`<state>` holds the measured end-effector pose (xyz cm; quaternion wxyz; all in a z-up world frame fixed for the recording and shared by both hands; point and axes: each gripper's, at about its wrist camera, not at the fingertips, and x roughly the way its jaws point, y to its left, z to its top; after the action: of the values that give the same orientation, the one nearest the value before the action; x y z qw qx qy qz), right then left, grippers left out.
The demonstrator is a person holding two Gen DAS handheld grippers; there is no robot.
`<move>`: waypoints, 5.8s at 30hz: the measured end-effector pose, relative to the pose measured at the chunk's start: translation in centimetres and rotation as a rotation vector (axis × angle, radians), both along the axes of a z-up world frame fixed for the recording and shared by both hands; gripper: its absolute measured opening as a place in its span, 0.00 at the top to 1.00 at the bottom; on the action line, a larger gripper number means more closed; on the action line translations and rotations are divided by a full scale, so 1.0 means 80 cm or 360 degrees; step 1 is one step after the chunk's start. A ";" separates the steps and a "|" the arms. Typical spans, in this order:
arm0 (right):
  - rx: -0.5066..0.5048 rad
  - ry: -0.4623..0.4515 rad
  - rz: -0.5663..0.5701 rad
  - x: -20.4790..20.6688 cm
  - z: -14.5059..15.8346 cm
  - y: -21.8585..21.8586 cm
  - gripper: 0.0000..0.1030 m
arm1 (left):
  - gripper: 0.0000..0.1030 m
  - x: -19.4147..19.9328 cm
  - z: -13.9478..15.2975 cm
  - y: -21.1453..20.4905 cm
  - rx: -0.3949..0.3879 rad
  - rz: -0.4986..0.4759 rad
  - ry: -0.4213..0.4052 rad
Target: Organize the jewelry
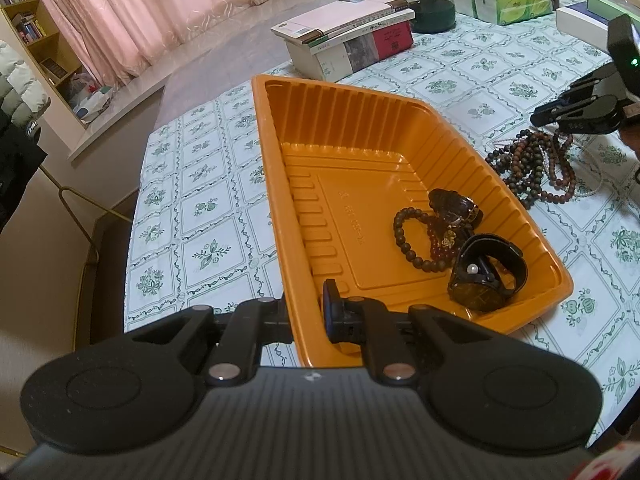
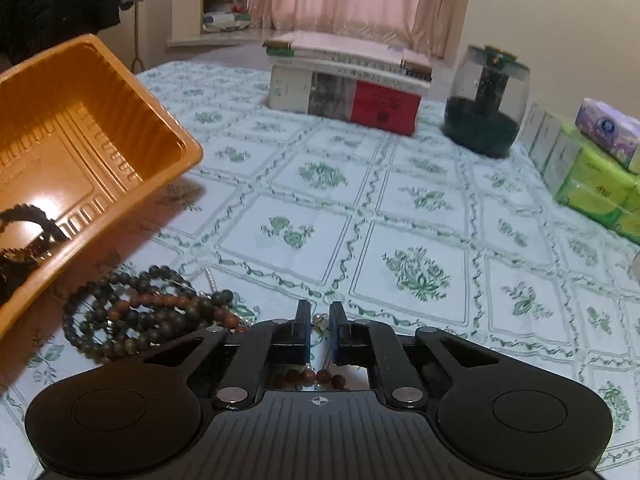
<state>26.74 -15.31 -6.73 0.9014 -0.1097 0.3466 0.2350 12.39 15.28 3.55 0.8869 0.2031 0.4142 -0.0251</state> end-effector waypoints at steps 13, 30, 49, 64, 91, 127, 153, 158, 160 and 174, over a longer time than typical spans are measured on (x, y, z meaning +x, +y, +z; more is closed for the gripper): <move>0.0307 -0.0178 0.0333 -0.094 0.109 0.066 0.91 | 0.89 -0.002 -0.001 0.002 -0.0006 -0.0010 -0.0018; 0.0255 -0.0071 0.0707 -0.158 0.091 0.160 0.91 | 0.89 -0.006 0.000 0.004 -0.0026 -0.0024 -0.0036; 0.0317 0.0015 0.0540 -0.156 0.088 0.128 0.59 | 0.89 -0.005 0.000 0.004 -0.0026 -0.0023 -0.0037; 0.0336 0.0195 -0.0220 -0.165 0.035 -0.052 0.59 | 0.89 -0.007 -0.002 0.003 -0.0047 0.0007 -0.0041; 0.0387 0.0313 -0.0282 -0.085 0.014 -0.001 0.71 | 0.89 -0.024 -0.003 0.024 -0.0070 0.0079 -0.0028; 0.0455 0.0348 -0.0449 -0.058 0.006 -0.028 0.59 | 0.89 -0.023 -0.001 0.025 -0.0070 0.0081 -0.0032; 0.0387 -0.0305 -0.0173 -0.119 0.200 -0.057 0.94 | 0.89 -0.025 0.000 0.019 -0.0047 0.0068 -0.0053; 0.0378 -0.0420 -0.0069 -0.128 0.239 -0.047 0.94 | 0.89 -0.025 0.000 0.019 -0.0047 0.0067 -0.0055; 0.0367 -0.0449 -0.0031 -0.130 0.249 -0.043 0.94 | 0.89 -0.025 0.000 0.019 -0.0047 0.0067 -0.0054; 0.0388 -0.0428 0.0348 -0.136 0.290 0.029 0.94 | 0.89 -0.026 0.001 0.019 -0.0043 0.0051 -0.0065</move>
<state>15.89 -13.01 16.44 0.9153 -0.0671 0.1783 0.3548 10.32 16.78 3.63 0.8981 0.1850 0.3989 -0.0123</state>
